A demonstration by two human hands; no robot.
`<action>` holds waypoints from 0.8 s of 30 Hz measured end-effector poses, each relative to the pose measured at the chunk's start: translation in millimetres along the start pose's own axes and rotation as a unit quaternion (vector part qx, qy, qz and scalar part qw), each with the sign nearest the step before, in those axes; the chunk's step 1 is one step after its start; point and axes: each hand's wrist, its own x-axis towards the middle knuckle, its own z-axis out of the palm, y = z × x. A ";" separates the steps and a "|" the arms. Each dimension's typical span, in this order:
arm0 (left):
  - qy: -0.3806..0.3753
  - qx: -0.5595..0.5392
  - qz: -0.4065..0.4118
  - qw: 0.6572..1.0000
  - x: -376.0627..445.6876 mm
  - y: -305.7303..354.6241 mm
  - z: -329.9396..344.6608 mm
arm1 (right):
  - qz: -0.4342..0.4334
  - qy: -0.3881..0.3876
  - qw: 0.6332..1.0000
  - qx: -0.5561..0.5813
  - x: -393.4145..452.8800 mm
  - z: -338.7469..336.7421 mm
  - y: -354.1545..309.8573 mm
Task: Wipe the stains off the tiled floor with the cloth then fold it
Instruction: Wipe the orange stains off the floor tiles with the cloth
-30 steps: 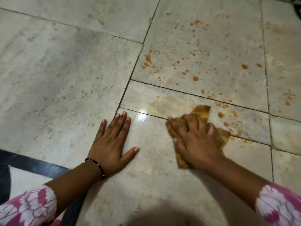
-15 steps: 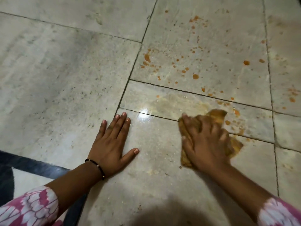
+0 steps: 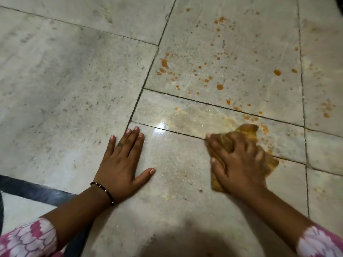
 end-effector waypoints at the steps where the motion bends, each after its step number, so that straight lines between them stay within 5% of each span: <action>1: -0.001 -0.001 -0.001 1.000 -0.1 1.2 0.4 | -0.037 0.001 0.999 0.003 -15.5 1.6 -12.5; 4: -0.004 0.003 -0.002 1.000 0.2 4.1 -0.5 | -0.165 -0.009 0.986 0.026 -17.7 7.6 -51.1; 6: -0.010 0.006 -0.006 1.000 -0.3 3.8 -0.5 | -0.164 -0.004 0.986 0.035 17.3 8.5 -56.1; 13: -0.027 0.008 -0.012 1.000 -0.6 4.7 0.2 | 0.098 0.017 0.995 0.017 13.7 3.0 29.0; 15: -0.037 0.015 -0.009 0.999 -0.6 3.7 0.8 | 0.050 0.025 0.998 0.008 -15.5 4.6 -6.1; 20: -0.158 0.086 0.022 0.983 7.4 -4.5 -26.0 | -0.249 -0.016 0.968 0.030 26.2 9.2 -95.6; 22: -0.203 0.110 0.028 0.972 11.3 -4.9 -38.6 | -0.245 -0.062 0.967 0.035 71.1 4.0 -93.3; 24: -0.224 0.124 0.032 0.966 15.0 -5.1 -43.9 | -0.145 -0.056 0.986 0.061 98.9 0.6 -66.0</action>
